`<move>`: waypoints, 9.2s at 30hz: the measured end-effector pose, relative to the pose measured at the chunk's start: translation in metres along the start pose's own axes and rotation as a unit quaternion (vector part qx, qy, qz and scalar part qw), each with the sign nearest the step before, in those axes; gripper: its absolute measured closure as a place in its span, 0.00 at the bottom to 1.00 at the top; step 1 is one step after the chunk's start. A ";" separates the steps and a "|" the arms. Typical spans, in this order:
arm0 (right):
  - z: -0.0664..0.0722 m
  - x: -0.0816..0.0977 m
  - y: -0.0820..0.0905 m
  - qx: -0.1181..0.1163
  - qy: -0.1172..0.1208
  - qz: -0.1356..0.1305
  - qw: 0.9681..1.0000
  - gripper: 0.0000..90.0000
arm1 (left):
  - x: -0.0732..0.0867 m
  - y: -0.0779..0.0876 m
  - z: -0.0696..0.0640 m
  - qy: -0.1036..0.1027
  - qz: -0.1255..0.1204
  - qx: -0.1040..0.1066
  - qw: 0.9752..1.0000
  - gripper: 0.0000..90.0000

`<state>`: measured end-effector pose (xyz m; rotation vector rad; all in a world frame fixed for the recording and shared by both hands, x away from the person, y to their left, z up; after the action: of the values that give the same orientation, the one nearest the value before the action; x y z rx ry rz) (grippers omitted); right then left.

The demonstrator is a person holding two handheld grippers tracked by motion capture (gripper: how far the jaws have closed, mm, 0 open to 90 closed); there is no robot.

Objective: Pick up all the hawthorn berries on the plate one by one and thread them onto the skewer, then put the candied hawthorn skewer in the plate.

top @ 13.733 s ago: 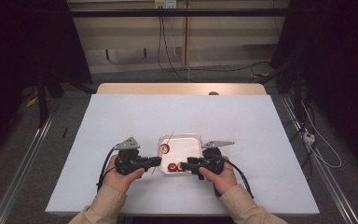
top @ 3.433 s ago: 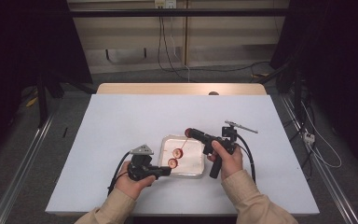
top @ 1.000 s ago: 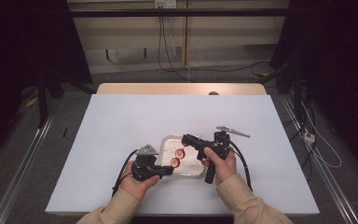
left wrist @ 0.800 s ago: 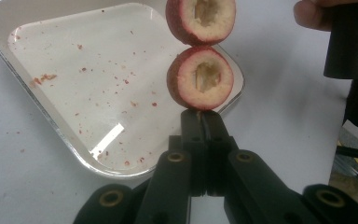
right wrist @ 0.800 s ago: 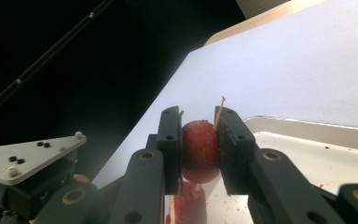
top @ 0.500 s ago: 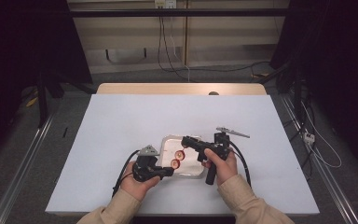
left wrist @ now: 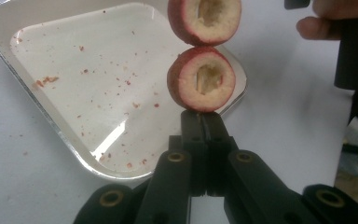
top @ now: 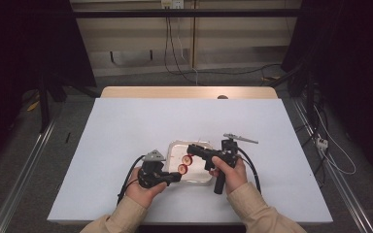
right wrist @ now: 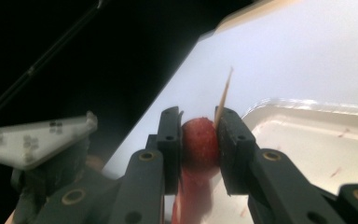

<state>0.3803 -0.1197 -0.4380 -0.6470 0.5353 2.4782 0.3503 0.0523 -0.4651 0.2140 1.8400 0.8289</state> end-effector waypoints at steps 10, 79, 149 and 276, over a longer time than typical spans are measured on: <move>0.000 0.000 -0.003 0.022 0.037 -0.009 0.999 0.54 | 0.001 -0.002 0.003 0.025 0.004 0.011 1.000 1.00; -0.029 0.000 0.043 0.113 0.211 -0.028 0.971 0.16 | -0.004 -0.001 0.034 0.077 -0.003 -0.024 0.997 0.98; -0.034 0.001 0.049 0.109 0.198 -0.042 0.973 0.16 | -0.007 -0.028 0.022 0.048 0.017 -0.038 0.998 0.96; -0.064 0.003 0.134 0.161 0.242 -0.049 0.956 0.10 | 0.017 0.063 0.054 -0.037 -0.087 -0.057 0.994 0.09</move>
<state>0.3235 -0.2552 -0.4591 -1.1172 1.0355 2.0670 0.3758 0.1313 -0.4492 0.0116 1.7093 0.7913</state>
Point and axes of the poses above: each handheld gripper's, and its own axes: y roughly backward along the jaws, x roughly out of its underside, z roughly to its left, the point moved 5 cm from there along -y, roughly forward along the jaws, and after that the axes turned 11 degrees about -y, right-handed, at the moved point
